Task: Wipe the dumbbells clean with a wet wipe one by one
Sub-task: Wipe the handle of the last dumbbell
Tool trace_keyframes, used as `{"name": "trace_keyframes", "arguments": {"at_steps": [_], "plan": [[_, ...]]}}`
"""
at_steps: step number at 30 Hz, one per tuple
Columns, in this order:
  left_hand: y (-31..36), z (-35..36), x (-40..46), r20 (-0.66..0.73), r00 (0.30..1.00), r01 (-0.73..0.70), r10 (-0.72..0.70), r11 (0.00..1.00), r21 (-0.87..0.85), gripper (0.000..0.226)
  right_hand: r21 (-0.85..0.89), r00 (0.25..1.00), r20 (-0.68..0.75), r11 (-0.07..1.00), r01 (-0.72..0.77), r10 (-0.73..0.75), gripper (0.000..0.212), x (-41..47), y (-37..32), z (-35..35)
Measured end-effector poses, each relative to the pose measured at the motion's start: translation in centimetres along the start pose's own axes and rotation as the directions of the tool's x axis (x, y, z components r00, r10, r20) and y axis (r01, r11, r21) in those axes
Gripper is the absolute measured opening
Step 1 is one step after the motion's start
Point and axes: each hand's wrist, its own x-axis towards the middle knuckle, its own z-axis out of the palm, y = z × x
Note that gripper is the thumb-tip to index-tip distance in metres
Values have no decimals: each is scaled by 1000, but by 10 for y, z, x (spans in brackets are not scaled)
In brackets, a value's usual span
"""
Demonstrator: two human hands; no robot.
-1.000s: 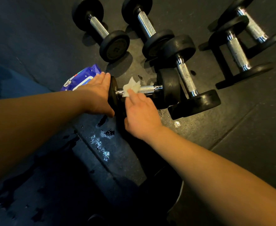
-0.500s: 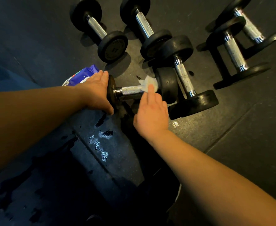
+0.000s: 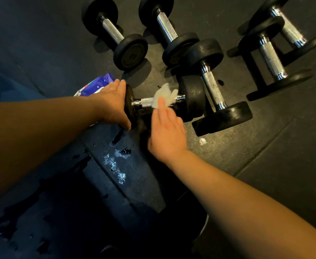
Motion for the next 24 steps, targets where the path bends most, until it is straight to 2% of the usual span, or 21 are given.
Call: {"name": "trace_keyframes", "arguments": {"at_steps": [3,6,9,12,15,18,24], "plan": [[1,-2,0,30,999,14,-15,1000,24,142,-14,971,15,970,241,-241,59,9,-14,-1],[0,-3,2,45,999,20,-21,999,29,143,-68,949,52,947,313,-309,63,14,-4,-1],[0,-4,3,60,998,27,-29,999,18,144,-77,922,85,921,383,-377,58,6,5,7],[0,-3,2,49,998,31,-31,999,9,144,-26,933,104,936,350,-346,63,1,1,13],[-1,0,2,37,999,26,-27,1000,13,143,3,958,35,958,285,-285,65,2,-6,8],[-2,2,0,9,1000,9,-9,1000,17,141,-52,975,-19,975,218,-219,57,9,-9,-4],[-4,12,-12,5,1000,-18,18,999,44,139,-162,986,-42,975,151,-160,55,7,-7,-17]]}}
